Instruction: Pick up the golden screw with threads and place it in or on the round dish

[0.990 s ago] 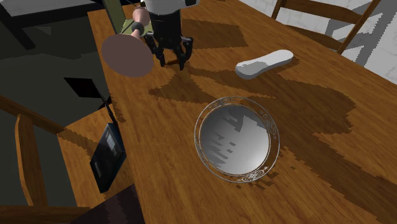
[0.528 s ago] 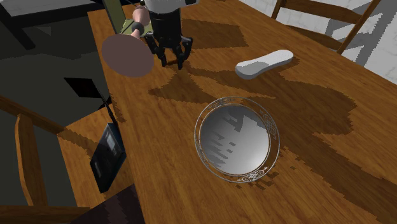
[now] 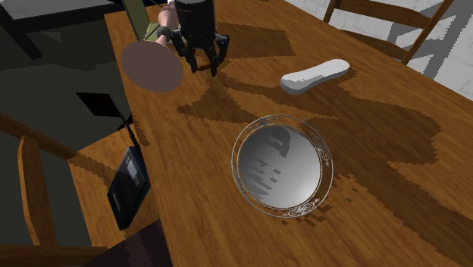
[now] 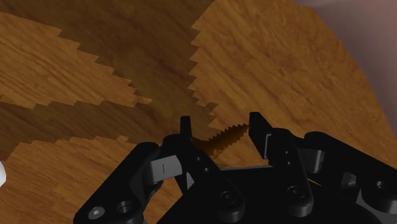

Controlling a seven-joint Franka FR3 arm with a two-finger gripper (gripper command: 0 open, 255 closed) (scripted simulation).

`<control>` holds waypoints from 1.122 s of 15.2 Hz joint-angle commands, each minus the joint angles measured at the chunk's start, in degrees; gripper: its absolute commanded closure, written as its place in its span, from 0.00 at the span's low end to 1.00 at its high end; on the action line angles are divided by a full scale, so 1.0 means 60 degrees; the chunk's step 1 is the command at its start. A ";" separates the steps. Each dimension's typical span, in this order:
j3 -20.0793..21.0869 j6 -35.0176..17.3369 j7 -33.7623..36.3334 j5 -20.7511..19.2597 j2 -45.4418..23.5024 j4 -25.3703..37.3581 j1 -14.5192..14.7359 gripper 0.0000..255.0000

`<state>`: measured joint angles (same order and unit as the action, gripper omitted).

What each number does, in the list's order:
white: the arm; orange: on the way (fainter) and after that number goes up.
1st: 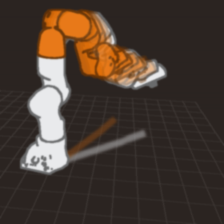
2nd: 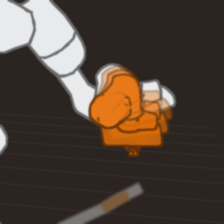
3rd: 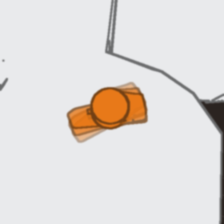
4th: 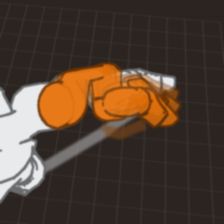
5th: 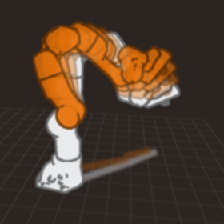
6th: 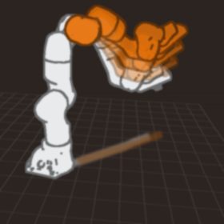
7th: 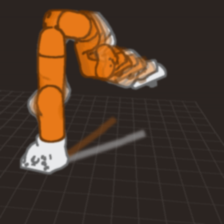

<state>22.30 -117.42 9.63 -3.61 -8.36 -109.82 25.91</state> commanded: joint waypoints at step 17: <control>0.0033 0.2238 -0.0164 0.0235 0.0479 0.1794 -0.0028 1.00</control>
<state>22.48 -104.87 8.63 -2.21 -5.47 -99.93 25.72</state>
